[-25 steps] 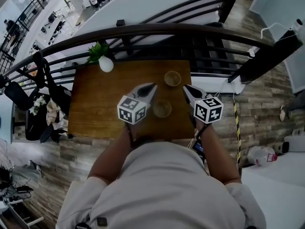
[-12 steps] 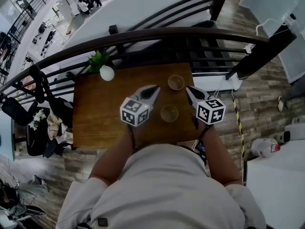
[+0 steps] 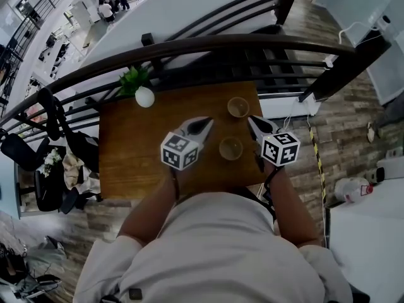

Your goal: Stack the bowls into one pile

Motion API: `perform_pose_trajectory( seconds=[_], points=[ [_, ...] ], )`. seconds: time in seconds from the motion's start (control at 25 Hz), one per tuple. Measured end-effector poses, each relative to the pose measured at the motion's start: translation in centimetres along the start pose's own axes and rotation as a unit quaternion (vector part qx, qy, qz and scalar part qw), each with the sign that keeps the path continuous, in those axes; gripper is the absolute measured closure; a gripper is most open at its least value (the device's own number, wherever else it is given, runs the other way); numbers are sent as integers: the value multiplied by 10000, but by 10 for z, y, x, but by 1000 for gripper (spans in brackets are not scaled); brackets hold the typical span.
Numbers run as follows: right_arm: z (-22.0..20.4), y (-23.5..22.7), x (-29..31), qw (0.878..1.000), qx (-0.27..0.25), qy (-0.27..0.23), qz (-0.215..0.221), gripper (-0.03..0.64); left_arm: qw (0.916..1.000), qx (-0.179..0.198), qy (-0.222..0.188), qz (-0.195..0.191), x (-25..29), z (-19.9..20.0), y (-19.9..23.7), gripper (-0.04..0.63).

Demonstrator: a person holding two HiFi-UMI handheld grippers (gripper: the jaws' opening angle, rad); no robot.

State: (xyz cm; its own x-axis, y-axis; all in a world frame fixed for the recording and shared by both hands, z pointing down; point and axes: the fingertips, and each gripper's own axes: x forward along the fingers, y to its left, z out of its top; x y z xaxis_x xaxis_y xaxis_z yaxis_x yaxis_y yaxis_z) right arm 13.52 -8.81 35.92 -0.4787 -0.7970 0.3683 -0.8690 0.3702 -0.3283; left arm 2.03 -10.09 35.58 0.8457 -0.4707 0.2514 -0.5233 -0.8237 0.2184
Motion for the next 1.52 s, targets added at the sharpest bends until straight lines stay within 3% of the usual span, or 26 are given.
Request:
perform_pose_trajectory(
  seconds=[0.32,0.8,1.52],
  points=[
    [8,-23,14,10000,31,45,-15,607,9999,-97,53,52,15,-4,12,591],
    [12,-90,43,9993,137,349,75,607,9989,-360,220,179,78,-10,26,591],
    [-24,-202,93,9938,505,962,235,601,9942,-770,672,333,194,-59,54,591]
  ],
)
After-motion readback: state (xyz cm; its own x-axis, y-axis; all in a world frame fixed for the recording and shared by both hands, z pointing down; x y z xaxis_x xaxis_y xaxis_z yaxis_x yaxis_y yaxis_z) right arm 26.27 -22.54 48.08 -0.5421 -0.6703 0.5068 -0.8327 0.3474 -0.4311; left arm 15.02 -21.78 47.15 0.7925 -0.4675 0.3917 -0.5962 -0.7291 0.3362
